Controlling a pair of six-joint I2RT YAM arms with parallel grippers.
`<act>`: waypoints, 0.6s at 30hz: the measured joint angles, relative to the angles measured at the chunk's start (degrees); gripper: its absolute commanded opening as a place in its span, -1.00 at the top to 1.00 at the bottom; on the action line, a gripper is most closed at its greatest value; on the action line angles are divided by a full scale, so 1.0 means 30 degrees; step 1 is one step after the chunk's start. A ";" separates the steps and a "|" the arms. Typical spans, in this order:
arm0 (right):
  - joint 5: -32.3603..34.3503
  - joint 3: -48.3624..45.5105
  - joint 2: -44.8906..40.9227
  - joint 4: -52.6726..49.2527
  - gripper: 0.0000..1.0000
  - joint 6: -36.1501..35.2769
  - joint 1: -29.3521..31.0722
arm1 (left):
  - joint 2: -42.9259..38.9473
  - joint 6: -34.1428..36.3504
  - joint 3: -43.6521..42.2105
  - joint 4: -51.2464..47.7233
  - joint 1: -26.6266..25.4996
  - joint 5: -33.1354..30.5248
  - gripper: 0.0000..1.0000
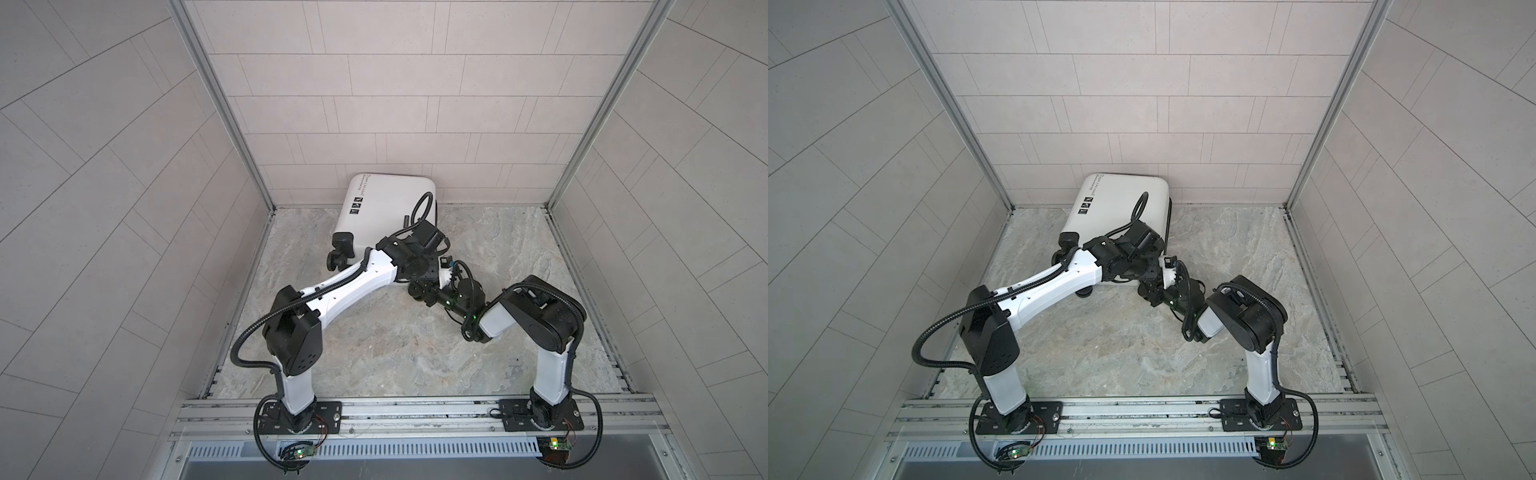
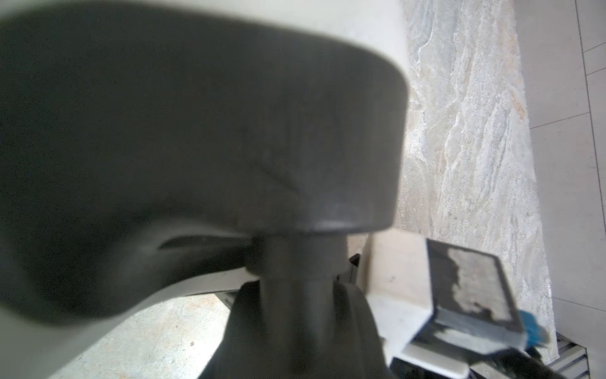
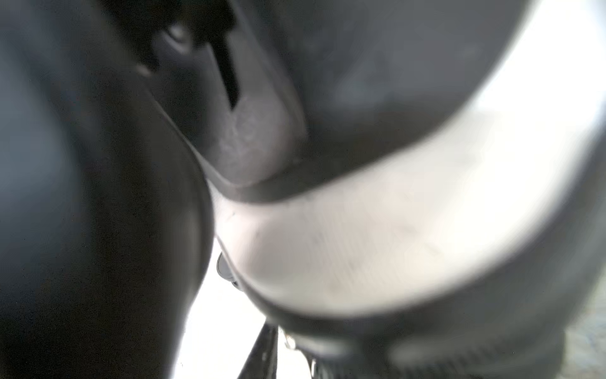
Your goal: Pack the luggage
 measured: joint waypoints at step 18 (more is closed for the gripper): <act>0.0750 -0.0044 -0.0182 -0.0452 1.00 0.0073 -0.0007 | 0.0015 -0.0036 0.0000 0.0270 -0.0022 -0.0022 1.00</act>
